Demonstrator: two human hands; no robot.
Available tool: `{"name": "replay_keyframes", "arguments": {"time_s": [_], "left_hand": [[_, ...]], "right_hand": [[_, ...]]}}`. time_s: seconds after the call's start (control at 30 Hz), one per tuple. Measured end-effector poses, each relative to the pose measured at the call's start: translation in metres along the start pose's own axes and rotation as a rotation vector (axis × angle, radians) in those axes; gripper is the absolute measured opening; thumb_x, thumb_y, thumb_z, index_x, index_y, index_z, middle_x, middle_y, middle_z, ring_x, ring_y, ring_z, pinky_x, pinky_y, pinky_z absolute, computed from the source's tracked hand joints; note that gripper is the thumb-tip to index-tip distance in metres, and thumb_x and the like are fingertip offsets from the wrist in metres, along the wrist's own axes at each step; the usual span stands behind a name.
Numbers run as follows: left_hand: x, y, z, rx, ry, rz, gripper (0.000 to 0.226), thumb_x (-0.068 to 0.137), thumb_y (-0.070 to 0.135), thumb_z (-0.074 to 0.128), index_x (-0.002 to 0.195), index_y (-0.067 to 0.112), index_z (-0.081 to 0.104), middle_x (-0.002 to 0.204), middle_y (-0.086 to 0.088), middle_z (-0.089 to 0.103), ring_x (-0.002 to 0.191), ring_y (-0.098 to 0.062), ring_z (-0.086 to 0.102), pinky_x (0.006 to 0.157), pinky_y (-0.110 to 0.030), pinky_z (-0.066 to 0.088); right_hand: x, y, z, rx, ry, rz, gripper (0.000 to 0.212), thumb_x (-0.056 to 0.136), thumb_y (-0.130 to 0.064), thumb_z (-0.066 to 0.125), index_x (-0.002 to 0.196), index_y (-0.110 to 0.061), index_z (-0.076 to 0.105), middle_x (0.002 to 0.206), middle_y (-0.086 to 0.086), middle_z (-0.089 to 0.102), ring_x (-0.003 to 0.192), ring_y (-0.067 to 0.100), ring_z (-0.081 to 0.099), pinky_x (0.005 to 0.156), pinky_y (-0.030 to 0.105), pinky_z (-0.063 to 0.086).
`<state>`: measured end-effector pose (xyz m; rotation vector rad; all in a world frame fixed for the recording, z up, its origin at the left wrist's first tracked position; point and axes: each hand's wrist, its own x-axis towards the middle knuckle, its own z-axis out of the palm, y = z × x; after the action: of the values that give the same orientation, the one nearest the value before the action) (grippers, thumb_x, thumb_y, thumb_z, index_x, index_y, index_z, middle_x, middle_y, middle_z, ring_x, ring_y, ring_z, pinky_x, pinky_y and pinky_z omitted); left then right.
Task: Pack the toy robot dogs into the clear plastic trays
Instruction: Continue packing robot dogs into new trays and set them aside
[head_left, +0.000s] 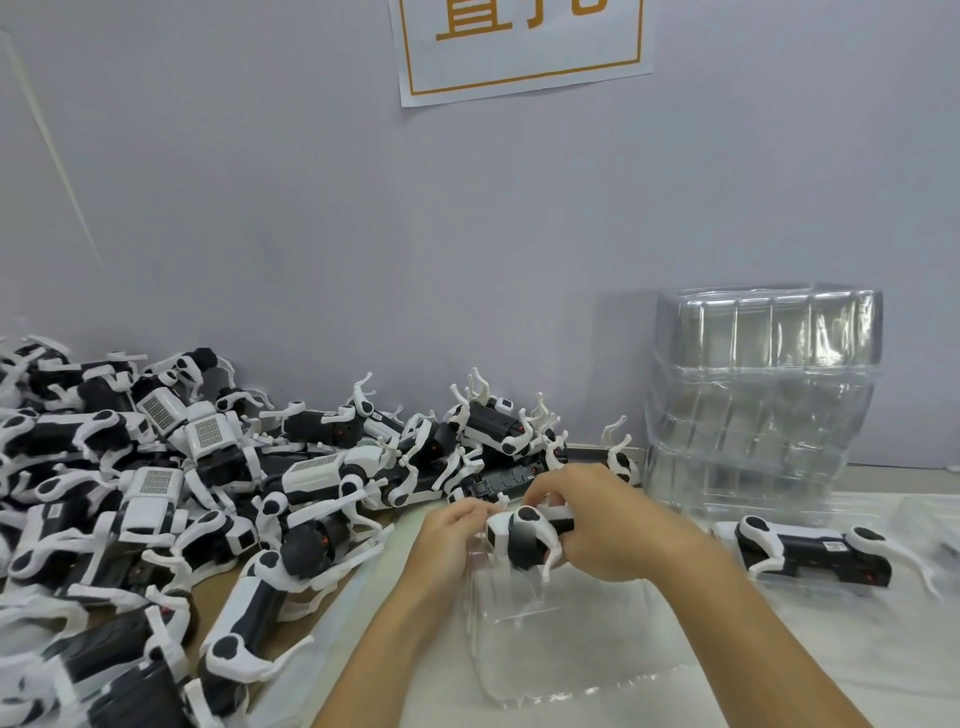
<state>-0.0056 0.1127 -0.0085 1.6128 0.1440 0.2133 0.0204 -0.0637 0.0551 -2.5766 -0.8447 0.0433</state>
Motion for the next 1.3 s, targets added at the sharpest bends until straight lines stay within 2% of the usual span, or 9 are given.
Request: {"name": "replay_keyframes", "arguments": {"time_s": [0.13,0.23,0.37,0.57,0.7,0.93,1.1,1.23,1.3], "left_hand": [[0.000,-0.002,0.001,-0.025,-0.010,-0.010,0.040,0.100,0.007,0.043,0.075,0.015,0.073,0.082,-0.008,0.072,0.073,-0.018,0.064,0.064,-0.027,0.051],[-0.003,-0.004,0.003,-0.041,-0.067,0.007,0.027,0.088,0.034,0.054,0.085,0.015,0.073,0.095,-0.013,0.070,0.085,-0.021,0.064,0.079,-0.038,0.051],[-0.003,-0.008,0.001,-0.024,-0.127,0.027,0.048,0.069,0.053,0.062,0.098,0.017,0.073,0.113,-0.017,0.068,0.103,-0.029,0.064,0.098,-0.049,0.047],[-0.003,-0.008,0.002,0.017,-0.088,0.018,0.034,0.071,0.024,0.063,0.104,0.017,0.071,0.111,-0.015,0.070,0.104,-0.030,0.065,0.097,-0.046,0.048],[-0.001,-0.009,0.002,0.012,-0.073,-0.004,0.030,0.088,-0.009,0.055,0.109,0.009,0.066,0.104,-0.007,0.073,0.098,-0.018,0.069,0.086,-0.032,0.053],[0.000,-0.004,0.001,0.024,-0.079,-0.067,0.032,0.089,-0.011,0.055,0.109,0.011,0.067,0.108,-0.007,0.073,0.107,-0.021,0.067,0.097,-0.039,0.049],[0.007,0.006,-0.002,0.207,-0.102,-0.159,0.045,0.067,-0.003,0.062,0.105,0.019,0.070,0.114,0.000,0.071,0.110,-0.017,0.065,0.103,-0.040,0.049],[0.003,0.009,-0.002,0.217,-0.111,-0.153,0.043,0.079,-0.014,0.057,0.108,0.016,0.068,0.118,-0.005,0.069,0.110,-0.015,0.064,0.104,-0.038,0.049],[-0.001,0.012,-0.002,0.249,-0.111,-0.113,0.040,0.081,-0.010,0.060,0.107,0.020,0.068,0.119,-0.005,0.067,0.110,-0.014,0.063,0.100,-0.035,0.050]], "right_hand": [[0.000,0.004,0.004,0.066,-0.058,-0.006,0.039,0.078,-0.021,0.080,0.101,-0.040,0.054,0.102,-0.014,0.053,0.088,0.006,0.050,0.064,0.019,0.040],[0.000,0.005,0.006,0.071,-0.034,-0.003,0.039,0.076,-0.024,0.082,0.097,-0.040,0.054,0.098,-0.015,0.054,0.088,0.007,0.052,0.064,0.020,0.040],[0.000,0.007,0.007,0.061,-0.008,0.003,0.038,0.076,-0.021,0.082,0.099,-0.039,0.058,0.092,-0.016,0.052,0.086,0.006,0.051,0.062,0.019,0.039],[0.000,0.010,0.015,0.052,0.032,0.006,0.036,0.075,-0.022,0.081,0.104,-0.035,0.062,0.087,-0.015,0.049,0.077,0.007,0.050,0.059,0.020,0.038],[0.000,0.014,0.020,0.084,0.070,-0.011,0.028,0.077,-0.025,0.076,0.101,-0.034,0.064,0.091,-0.011,0.055,0.076,0.005,0.052,0.060,0.019,0.039],[0.002,0.016,0.020,0.089,0.066,-0.019,0.033,0.074,-0.024,0.080,0.104,-0.031,0.067,0.093,-0.012,0.058,0.076,0.001,0.052,0.061,0.017,0.039],[0.002,0.008,0.025,0.010,0.058,-0.009,0.041,0.076,-0.016,0.077,0.110,-0.032,0.063,0.098,-0.011,0.048,0.090,0.010,0.051,0.069,0.022,0.043],[0.002,0.008,0.024,0.008,0.050,0.001,0.040,0.075,-0.012,0.075,0.106,-0.034,0.061,0.098,-0.011,0.052,0.086,0.008,0.051,0.060,0.018,0.038],[0.001,0.008,0.022,0.012,0.040,0.011,0.039,0.075,-0.013,0.076,0.104,-0.034,0.061,0.100,-0.011,0.054,0.087,0.008,0.053,0.064,0.021,0.045]]}}
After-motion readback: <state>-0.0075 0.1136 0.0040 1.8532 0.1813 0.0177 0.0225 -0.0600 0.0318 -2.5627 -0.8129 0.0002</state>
